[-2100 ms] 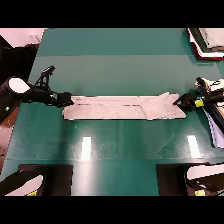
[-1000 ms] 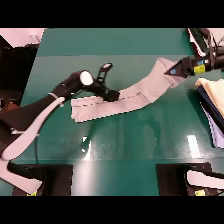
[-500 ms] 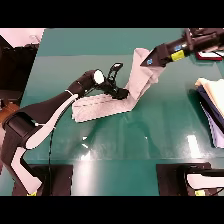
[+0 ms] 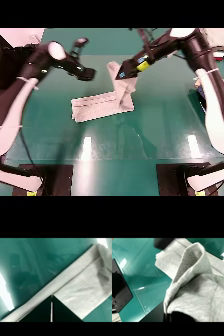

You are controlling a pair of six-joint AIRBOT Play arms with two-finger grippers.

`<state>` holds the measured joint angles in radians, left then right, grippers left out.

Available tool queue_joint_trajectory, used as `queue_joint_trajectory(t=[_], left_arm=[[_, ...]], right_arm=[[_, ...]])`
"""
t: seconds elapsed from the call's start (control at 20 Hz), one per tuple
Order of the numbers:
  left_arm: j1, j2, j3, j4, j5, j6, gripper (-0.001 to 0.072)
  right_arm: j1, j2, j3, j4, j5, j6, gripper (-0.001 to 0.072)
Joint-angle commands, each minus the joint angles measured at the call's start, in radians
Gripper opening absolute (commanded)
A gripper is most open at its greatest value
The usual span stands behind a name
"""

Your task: Fold the shirts.

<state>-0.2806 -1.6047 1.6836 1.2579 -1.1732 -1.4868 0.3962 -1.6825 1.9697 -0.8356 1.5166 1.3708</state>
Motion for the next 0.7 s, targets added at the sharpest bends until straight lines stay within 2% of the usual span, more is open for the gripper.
queue_joint_trajectory(t=[0.0,0.2,0.25,0.3,0.35,0.45,0.65], left_arm=[[0.123,0.149,0.001,0.11,-0.099,0.029,0.0021],[0.177,0.241,0.001,0.13,-0.128,0.028,0.0021],[0.177,0.25,0.001,0.129,-0.128,0.028,0.0022],[0.177,0.251,0.001,0.124,-0.129,0.028,0.0021],[0.177,0.25,0.001,0.123,-0.132,0.028,0.0021],[0.177,0.25,0.001,0.127,-0.148,0.029,0.0022],[0.177,0.25,0.001,0.126,-0.187,0.055,0.0021]], right_arm=[[0.11,-0.068,0.007,-0.004,-0.101,-0.025,0.0013],[0.249,-0.177,0.007,-0.001,-0.275,-0.09,0.003],[0.284,-0.203,0.007,0.009,-0.323,-0.148,0.0183],[0.319,-0.221,0.007,0.025,-0.366,-0.192,0.0413],[0.345,-0.227,0.007,0.031,-0.391,-0.202,0.0517],[0.36,-0.209,0.007,-0.007,-0.36,-0.2,0.0515],[0.268,-0.132,-0.046,-0.127,-0.154,-0.19,0.0513]])
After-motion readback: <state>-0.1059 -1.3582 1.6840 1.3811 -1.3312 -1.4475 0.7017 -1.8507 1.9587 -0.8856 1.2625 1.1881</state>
